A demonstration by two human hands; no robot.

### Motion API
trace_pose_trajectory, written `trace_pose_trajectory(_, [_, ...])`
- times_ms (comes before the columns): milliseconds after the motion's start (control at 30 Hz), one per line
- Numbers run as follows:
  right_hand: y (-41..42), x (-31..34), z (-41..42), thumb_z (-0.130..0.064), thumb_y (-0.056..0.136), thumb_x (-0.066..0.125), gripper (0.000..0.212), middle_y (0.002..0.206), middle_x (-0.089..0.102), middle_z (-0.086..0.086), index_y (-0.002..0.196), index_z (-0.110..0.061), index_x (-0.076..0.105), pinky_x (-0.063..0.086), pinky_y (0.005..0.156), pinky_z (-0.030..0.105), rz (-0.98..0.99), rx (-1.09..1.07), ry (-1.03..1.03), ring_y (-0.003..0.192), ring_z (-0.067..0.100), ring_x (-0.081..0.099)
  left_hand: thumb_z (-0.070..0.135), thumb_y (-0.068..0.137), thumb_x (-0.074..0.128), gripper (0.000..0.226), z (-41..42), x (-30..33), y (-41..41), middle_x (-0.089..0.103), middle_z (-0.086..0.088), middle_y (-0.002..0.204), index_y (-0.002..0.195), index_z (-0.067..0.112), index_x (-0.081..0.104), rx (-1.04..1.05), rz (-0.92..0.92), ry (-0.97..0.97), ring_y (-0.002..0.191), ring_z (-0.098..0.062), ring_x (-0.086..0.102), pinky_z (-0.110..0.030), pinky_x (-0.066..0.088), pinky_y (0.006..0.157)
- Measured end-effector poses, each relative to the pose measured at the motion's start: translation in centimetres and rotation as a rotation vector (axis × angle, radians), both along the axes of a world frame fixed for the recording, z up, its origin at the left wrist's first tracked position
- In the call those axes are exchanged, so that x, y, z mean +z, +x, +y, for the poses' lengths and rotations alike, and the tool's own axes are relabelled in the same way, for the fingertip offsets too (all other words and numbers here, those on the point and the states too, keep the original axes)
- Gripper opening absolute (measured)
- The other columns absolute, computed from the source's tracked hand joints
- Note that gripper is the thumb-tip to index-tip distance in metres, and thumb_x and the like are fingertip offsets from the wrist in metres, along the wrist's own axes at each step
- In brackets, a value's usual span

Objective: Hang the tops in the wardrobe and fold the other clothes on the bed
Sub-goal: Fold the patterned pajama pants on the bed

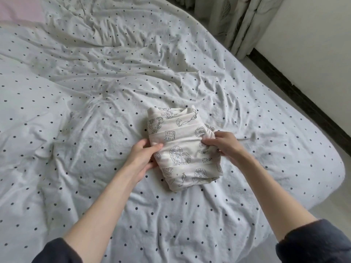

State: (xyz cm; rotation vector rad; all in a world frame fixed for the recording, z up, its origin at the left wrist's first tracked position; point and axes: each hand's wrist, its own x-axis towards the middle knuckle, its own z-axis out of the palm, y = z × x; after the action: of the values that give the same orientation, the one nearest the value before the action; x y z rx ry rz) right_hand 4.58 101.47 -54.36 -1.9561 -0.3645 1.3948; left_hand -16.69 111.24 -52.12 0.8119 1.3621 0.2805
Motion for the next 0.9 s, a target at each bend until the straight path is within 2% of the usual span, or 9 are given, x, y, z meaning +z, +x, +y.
trace_pose_trajectory(67, [0.0, 1.4, -0.9, -0.014, 0.076, 0.075, 0.022, 0.076, 0.057, 0.008, 0.088, -0.009, 0.057, 0.036, 0.049, 0.022, 0.011, 0.004, -0.004, 0.062, 0.015, 0.053, 0.003, 0.087, 0.061, 0.018, -0.6, 0.8, -0.2, 0.066, -0.002, 0.097, 0.095, 0.018, 0.059, -0.032, -0.032, 0.005, 0.088, -0.018, 0.063, -0.043, 0.050, 0.083])
trace_pose_trajectory(133, [0.0, 2.9, -2.1, -0.011, 0.078, 0.073, 0.020, 0.083, 0.058, 0.011, 0.089, -0.008, 0.057, 0.040, 0.056, 0.026, 0.033, -0.002, 0.008, 0.073, 0.020, 0.055, 0.004, 0.088, 0.060, 0.019, -1.0, 1.7, -0.4, 0.064, -0.002, 0.102, 0.097, 0.020, 0.059, -0.073, -0.060, 0.020, 0.088, -0.019, 0.062, -0.046, 0.048, 0.087])
trace_pose_trajectory(200, [0.0, 4.7, -3.8, -0.009, 0.080, 0.071, 0.015, 0.080, 0.061, 0.009, 0.085, -0.008, 0.057, 0.045, 0.054, 0.025, 0.033, -0.027, 0.025, 0.068, 0.017, 0.059, 0.004, 0.088, 0.060, 0.019, -1.6, 3.1, -0.4, 0.063, -0.002, 0.099, 0.099, 0.019, 0.059, -0.120, -0.106, 0.039, 0.078, -0.018, 0.063, -0.042, 0.052, 0.077])
trace_pose_trajectory(300, [-0.3, 7.6, -7.2, -0.007, 0.082, 0.068, 0.012, 0.070, 0.063, -0.001, 0.078, -0.013, 0.058, 0.045, 0.044, 0.017, 0.026, -0.100, 0.059, 0.052, 0.005, 0.059, 0.006, 0.087, 0.061, 0.019, -3.1, 5.4, 0.2, 0.064, -0.003, 0.095, 0.104, 0.016, 0.059, -0.220, -0.145, 0.091, 0.071, -0.016, 0.064, -0.031, 0.055, 0.058])
trace_pose_trajectory(467, [-1.8, 13.5, -16.0, -0.009, 0.082, 0.068, 0.009, 0.076, 0.065, -0.001, 0.087, -0.014, 0.063, 0.047, 0.050, 0.016, -0.048, -0.288, 0.099, 0.061, 0.006, 0.060, 0.007, 0.089, 0.059, 0.016, -7.5, 9.9, 1.6, 0.065, -0.002, 0.086, 0.101, 0.017, 0.059, -0.447, -0.260, 0.142, 0.064, -0.011, 0.062, -0.024, 0.052, 0.052])
trace_pose_trajectory(633, [-4.7, 18.2, -27.2, -0.011, 0.081, 0.066, 0.013, 0.084, 0.059, 0.003, 0.093, -0.013, 0.063, 0.043, 0.060, 0.022, -0.123, -0.446, 0.106, 0.074, 0.012, 0.055, 0.003, 0.090, 0.056, 0.018, -14.6, 13.3, 2.7, 0.064, 0.000, 0.087, 0.101, 0.018, 0.060, -0.683, -0.372, 0.107, 0.064, -0.009, 0.062, -0.027, 0.053, 0.054])
trace_pose_trajectory(767, [-7.2, 21.5, -37.5, -0.007, 0.082, 0.064, 0.012, 0.084, 0.064, -0.001, 0.088, -0.017, 0.064, 0.046, 0.065, 0.024, -0.107, -0.633, 0.124, 0.074, 0.010, 0.057, 0.002, 0.090, 0.056, 0.019, -22.2, 16.3, 4.5, 0.068, 0.000, 0.089, 0.100, 0.017, 0.061, -0.904, -0.417, 0.098, 0.069, -0.011, 0.065, -0.030, 0.055, 0.058])
trace_pose_trajectory(900, [-9.4, 24.8, -47.3, -0.004, 0.080, 0.066, 0.016, 0.090, 0.067, 0.003, 0.090, -0.016, 0.066, 0.049, 0.090, 0.041, -0.088, -0.834, 0.158, 0.086, 0.017, 0.058, 0.003, 0.090, 0.056, 0.018, -30.2, 19.6, 7.1, 0.071, 0.000, 0.088, 0.101, 0.017, 0.060, -1.115, -0.482, 0.081, 0.074, -0.013, 0.065, -0.037, 0.054, 0.070])
